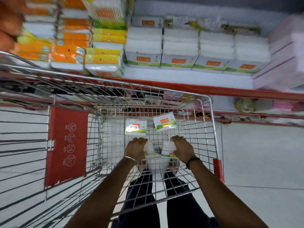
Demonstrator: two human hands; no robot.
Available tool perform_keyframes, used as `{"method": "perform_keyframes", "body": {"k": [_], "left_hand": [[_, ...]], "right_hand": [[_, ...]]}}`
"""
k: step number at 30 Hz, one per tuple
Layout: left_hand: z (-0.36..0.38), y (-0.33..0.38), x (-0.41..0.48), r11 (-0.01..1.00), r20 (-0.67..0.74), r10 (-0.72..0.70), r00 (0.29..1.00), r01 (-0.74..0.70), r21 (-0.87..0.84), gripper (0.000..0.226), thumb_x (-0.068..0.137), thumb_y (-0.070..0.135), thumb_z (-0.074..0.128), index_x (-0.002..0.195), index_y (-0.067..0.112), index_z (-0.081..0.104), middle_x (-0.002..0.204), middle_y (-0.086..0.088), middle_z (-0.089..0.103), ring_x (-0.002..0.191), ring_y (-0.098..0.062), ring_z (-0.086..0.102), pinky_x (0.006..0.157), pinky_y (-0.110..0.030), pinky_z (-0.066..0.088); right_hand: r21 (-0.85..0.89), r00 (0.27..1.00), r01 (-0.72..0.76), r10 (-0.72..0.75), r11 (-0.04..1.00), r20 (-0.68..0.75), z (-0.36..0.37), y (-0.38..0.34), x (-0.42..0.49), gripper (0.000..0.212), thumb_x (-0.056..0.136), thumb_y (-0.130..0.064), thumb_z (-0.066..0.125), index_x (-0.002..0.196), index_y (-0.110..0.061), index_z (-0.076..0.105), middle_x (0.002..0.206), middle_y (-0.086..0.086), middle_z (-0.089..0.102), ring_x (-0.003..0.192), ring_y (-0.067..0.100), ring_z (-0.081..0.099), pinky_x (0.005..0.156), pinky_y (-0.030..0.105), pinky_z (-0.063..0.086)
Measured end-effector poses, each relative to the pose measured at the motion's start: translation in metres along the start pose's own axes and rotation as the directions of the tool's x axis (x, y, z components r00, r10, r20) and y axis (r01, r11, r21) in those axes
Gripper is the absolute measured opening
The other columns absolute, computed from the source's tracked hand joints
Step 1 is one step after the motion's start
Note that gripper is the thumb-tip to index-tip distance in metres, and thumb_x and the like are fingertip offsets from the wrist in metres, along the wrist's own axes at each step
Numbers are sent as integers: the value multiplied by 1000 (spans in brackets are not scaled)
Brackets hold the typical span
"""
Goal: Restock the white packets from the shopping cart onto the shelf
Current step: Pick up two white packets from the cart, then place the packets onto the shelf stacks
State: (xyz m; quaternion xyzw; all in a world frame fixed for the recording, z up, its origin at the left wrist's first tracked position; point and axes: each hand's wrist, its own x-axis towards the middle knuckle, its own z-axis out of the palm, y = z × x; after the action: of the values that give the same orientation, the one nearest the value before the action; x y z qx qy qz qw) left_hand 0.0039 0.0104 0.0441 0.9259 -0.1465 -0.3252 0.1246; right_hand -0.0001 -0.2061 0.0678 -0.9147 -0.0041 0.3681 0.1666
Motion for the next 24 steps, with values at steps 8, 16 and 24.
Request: {"method": "perform_keyframes", "body": {"k": [8, 16, 24], "left_hand": [[-91, 24, -34, 997, -343, 80, 936, -69, 44, 59, 51, 12, 87, 107, 12, 66, 101, -10, 71, 89, -35, 66, 70, -44, 55], [-185, 48, -47, 978, -597, 204, 776, -138, 155, 67, 46, 7, 84, 110, 14, 64, 102, -8, 70, 87, -33, 66, 68, -44, 57], [-260, 59, -33, 968, -752, 252, 610, -160, 194, 64, 56, -3, 73, 117, 10, 59, 112, -10, 67, 98, -33, 60, 84, -45, 49]], "right_hand": [[68, 970, 89, -71, 994, -232, -87, -27, -43, 59, 76, 0, 63, 131, -13, 47, 139, 8, 48, 125, 29, 46, 99, 38, 45], [21, 890, 214, -186, 977, -415, -183, -57, -66, 56, 73, 2, 68, 124, -16, 53, 129, 6, 54, 120, 26, 50, 95, 38, 48], [-44, 763, 228, -207, 973, -612, -256, -82, -60, 58, 79, 2, 64, 131, -14, 46, 138, 6, 47, 128, 26, 41, 102, 34, 41]]}}
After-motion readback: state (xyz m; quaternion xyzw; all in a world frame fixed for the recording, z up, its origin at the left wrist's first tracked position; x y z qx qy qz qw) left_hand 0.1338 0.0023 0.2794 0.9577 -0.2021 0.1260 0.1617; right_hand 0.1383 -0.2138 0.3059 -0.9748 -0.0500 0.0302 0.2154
